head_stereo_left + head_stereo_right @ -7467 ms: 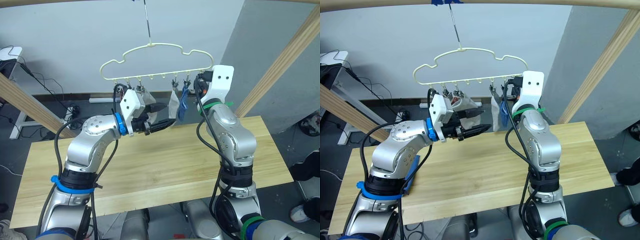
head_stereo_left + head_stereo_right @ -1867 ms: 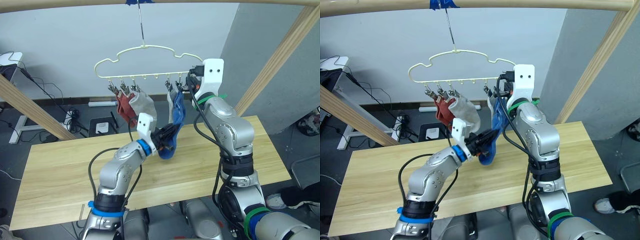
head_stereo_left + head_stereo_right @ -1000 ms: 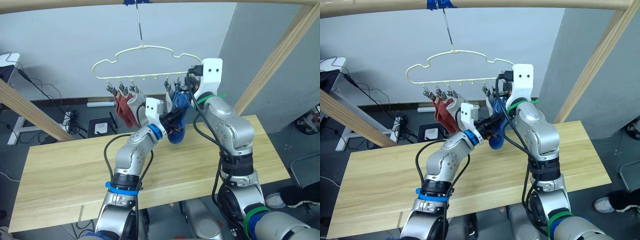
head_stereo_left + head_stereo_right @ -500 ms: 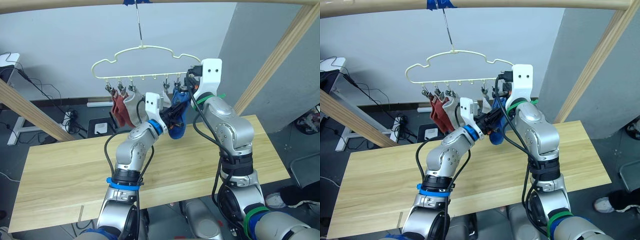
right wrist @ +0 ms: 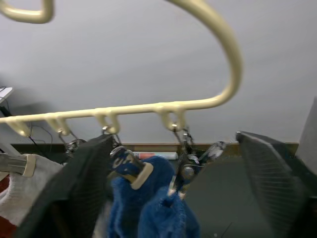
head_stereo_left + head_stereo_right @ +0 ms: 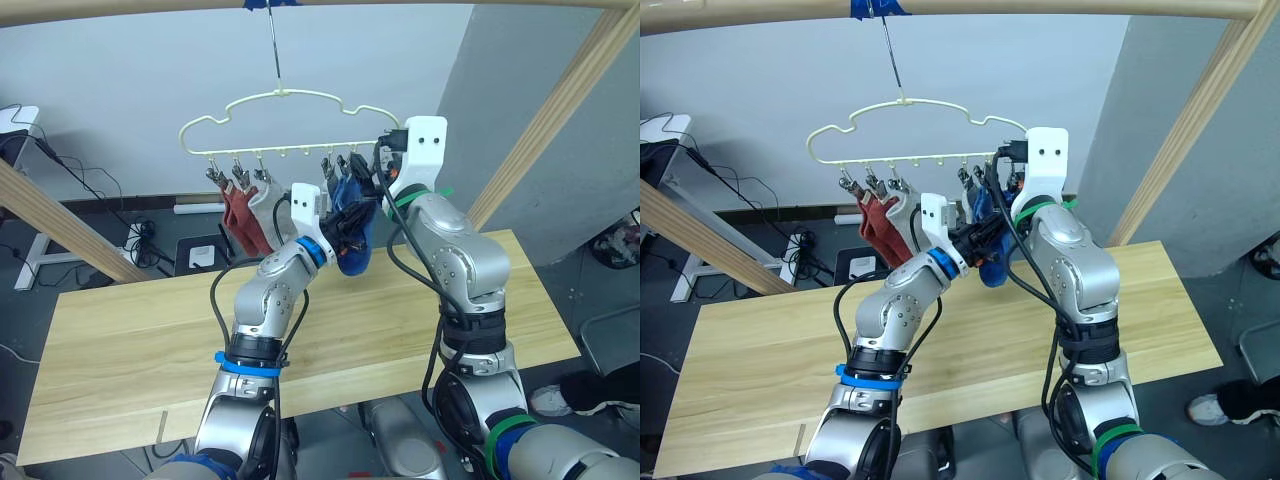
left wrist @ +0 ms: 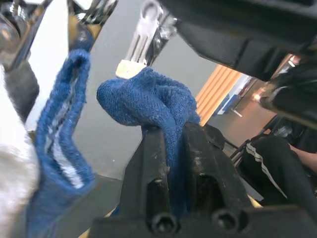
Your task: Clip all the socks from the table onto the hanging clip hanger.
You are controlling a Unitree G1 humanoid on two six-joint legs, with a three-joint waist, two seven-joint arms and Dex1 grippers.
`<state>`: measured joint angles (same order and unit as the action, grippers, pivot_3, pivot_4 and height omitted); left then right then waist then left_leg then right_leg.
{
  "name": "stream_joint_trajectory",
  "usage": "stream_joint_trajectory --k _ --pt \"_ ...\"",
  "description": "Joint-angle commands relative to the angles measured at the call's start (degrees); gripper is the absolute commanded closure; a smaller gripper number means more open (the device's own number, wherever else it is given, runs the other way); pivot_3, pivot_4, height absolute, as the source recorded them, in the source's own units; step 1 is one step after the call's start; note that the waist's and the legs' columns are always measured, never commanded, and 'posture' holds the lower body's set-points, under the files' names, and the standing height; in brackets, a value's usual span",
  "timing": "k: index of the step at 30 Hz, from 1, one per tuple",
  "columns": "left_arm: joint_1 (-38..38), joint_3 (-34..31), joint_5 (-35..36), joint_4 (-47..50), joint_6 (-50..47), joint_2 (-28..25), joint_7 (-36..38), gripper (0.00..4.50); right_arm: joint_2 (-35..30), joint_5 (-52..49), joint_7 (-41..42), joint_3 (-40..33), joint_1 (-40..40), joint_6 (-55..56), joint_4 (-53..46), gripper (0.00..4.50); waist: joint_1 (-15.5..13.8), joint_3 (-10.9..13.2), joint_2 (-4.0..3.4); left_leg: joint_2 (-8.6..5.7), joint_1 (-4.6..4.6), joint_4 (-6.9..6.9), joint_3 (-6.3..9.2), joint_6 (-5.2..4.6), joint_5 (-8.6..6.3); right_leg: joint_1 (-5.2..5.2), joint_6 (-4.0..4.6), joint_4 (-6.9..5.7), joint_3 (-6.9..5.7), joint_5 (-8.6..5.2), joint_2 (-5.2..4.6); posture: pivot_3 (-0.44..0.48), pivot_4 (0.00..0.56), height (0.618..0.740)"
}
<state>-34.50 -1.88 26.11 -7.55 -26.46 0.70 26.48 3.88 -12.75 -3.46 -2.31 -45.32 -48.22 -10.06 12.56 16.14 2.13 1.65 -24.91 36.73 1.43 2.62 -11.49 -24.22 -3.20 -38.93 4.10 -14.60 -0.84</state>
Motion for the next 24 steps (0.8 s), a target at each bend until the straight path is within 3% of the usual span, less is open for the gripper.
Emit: stream_joint_trajectory --k 1,7,12,15,16,18,20,24 --pt "-1.0 1.1 -1.0 1.0 2.6 -0.4 1.1 2.51 -0.4 -1.8 1.1 -0.4 0.3 -0.8 -6.6 0.43 0.0 0.0 0.0 0.0 0.0 -0.01 0.01 0.0 0.0 0.0 0.0 0.0 -0.01 0.0 0.0 -0.268 0.231 0.74" --pt "2.4 4.3 -3.7 3.6 3.1 -3.8 3.6 0.76 -4.5 -4.5 4.4 -1.3 3.0 -6.0 -14.3 0.43 0.0 0.0 0.0 -0.01 0.0 -0.05 0.02 0.0 0.0 0.01 -0.01 0.02 -0.01 0.0 0.0 -0.273 0.224 0.74" --pt "8.2 7.9 -6.6 9.7 4.4 -11.3 8.4 0.76 -14.4 -7.0 12.4 -0.4 6.7 -7.2 -20.5 0.43 0.0 0.0 0.0 0.0 0.01 -0.08 0.02 0.0 0.0 0.0 0.0 0.04 -0.01 0.0 -0.01 -0.266 0.223 0.74" --pt "12.4 7.7 -8.2 15.2 7.4 -18.0 12.3 0.76 -24.0 -8.4 21.7 0.4 10.7 -3.9 -23.3 0.43 0.0 0.0 0.0 0.02 0.02 -0.08 0.02 0.0 0.0 -0.02 -0.05 0.02 -0.02 -0.04 0.0 -0.254 0.221 0.74" --pt "13.5 6.9 -8.5 16.7 8.7 -20.2 13.4 0.76 -27.2 -8.5 24.9 0.7 12.0 -2.2 -23.7 0.43 0.0 0.0 0.0 0.02 0.02 -0.09 0.01 0.0 0.0 -0.02 -0.05 0.04 -0.01 -0.04 0.0 -0.25 0.221 0.74" --pt "14.8 4.2 -7.5 19.0 8.9 -24.3 14.9 0.42 -32.4 -9.0 30.6 0.6 13.9 1.3 -23.4 0.05 0.0 0.0 0.0 0.02 0.02 -0.09 -0.01 0.0 0.0 -0.01 -0.13 0.06 0.0 -0.09 -0.02 -0.238 0.219 0.74" --pt "15.5 0.8 -5.4 20.7 7.4 -28.1 16.4 0.05 -36.2 -9.8 35.3 -0.1 14.8 4.4 -22.0 0.0 -0.1 0.0 0.0 0.02 0.04 -0.08 -0.03 0.0 0.0 -0.01 -0.24 0.07 0.01 -0.16 -0.02 -0.222 0.217 0.74" --pt "16.2 -4.1 -2.3 22.7 3.8 -35.4 19.7 0.05 -41.0 -10.9 42.2 -1.1 14.6 9.1 -18.0 0.0 -0.4 0.0 0.01 0.03 0.09 -0.04 -0.02 -0.03 0.02 0.03 -0.25 0.05 0.01 -0.17 0.0 -0.188 0.209 0.74"
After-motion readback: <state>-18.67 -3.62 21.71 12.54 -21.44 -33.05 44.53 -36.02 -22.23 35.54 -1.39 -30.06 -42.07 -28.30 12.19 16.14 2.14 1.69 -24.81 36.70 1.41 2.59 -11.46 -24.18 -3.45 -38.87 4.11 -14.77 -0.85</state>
